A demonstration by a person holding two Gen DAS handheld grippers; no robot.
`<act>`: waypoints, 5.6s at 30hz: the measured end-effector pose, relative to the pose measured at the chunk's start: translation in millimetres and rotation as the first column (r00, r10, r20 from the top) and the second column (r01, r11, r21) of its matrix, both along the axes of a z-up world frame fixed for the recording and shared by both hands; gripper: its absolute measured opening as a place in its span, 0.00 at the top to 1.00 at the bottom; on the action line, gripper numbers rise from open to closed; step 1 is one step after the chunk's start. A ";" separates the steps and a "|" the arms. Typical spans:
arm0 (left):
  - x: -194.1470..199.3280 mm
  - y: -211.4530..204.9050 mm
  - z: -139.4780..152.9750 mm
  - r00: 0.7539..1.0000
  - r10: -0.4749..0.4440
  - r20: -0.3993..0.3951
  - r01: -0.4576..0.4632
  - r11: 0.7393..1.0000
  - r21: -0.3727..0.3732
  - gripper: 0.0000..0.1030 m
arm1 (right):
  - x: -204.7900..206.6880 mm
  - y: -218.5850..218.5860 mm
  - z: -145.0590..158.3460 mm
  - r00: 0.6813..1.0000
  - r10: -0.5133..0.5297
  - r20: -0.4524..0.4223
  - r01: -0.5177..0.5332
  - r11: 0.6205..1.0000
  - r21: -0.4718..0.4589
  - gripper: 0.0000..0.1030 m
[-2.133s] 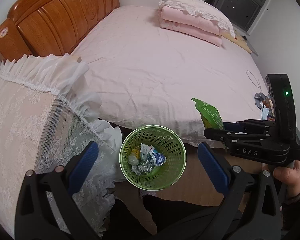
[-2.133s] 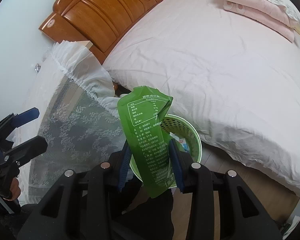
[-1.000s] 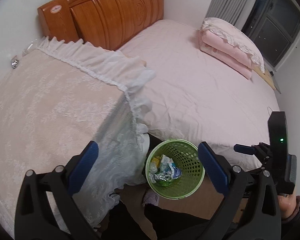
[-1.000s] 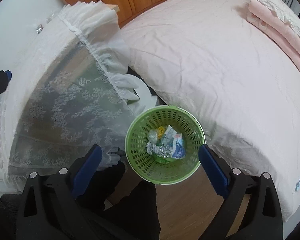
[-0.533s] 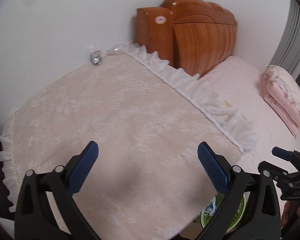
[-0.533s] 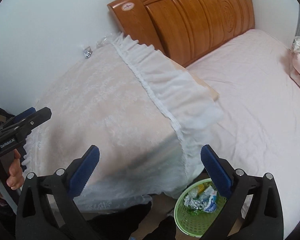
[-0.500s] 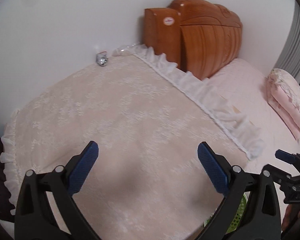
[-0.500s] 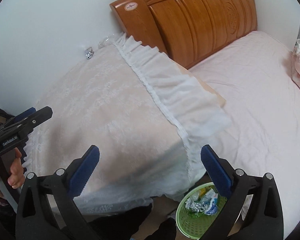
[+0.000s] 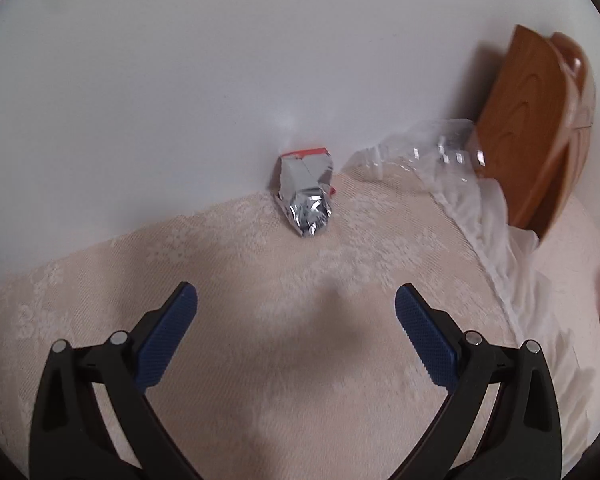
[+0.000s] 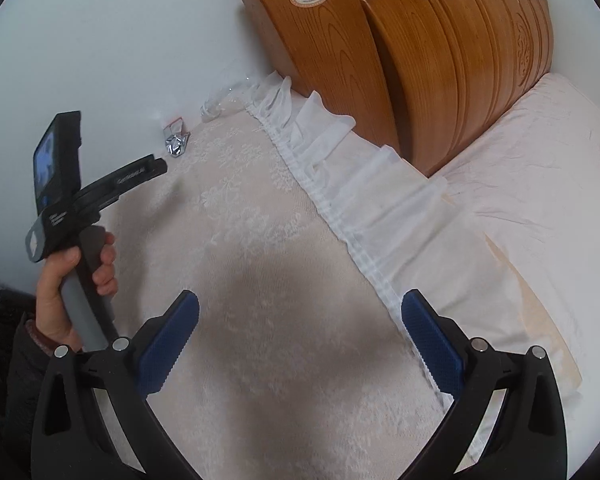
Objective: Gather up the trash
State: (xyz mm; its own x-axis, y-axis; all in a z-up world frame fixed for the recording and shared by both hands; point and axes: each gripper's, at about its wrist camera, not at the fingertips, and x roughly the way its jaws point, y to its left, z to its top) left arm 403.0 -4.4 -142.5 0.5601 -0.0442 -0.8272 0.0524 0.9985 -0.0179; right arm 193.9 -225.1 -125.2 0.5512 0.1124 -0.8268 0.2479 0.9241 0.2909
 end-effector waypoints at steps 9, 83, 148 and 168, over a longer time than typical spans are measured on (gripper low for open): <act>61.3 -8.5 -30.5 0.998 0.059 -0.010 -0.059 0.998 0.015 0.24 | 68.3 16.7 -13.6 0.999 0.050 -0.020 -0.051 0.998 -0.038 0.02; -159.4 118.4 54.6 0.999 -0.034 0.012 0.035 0.993 -0.109 0.69 | 135.4 98.0 31.7 0.922 0.375 0.101 -0.351 0.915 -0.198 0.29; -513.8 -212.7 48.0 0.644 -0.746 -0.172 0.746 0.662 -0.078 0.08 | -420.6 -137.5 -80.8 0.945 -0.245 -0.218 0.243 0.969 -0.037 0.02; -433.4 13.5 303.6 0.885 0.038 0.463 -0.070 0.996 0.052 0.08 | -281.5 30.1 214.2 0.876 0.261 0.406 -0.143 0.944 -0.297 0.02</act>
State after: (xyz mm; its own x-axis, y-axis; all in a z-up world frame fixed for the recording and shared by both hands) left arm -30.4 9.2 161.1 0.8792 0.0418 -0.4746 -0.0151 0.9981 0.0599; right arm -87.5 -195.0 89.1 0.8474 0.0825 -0.5245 -0.0493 0.9958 0.0771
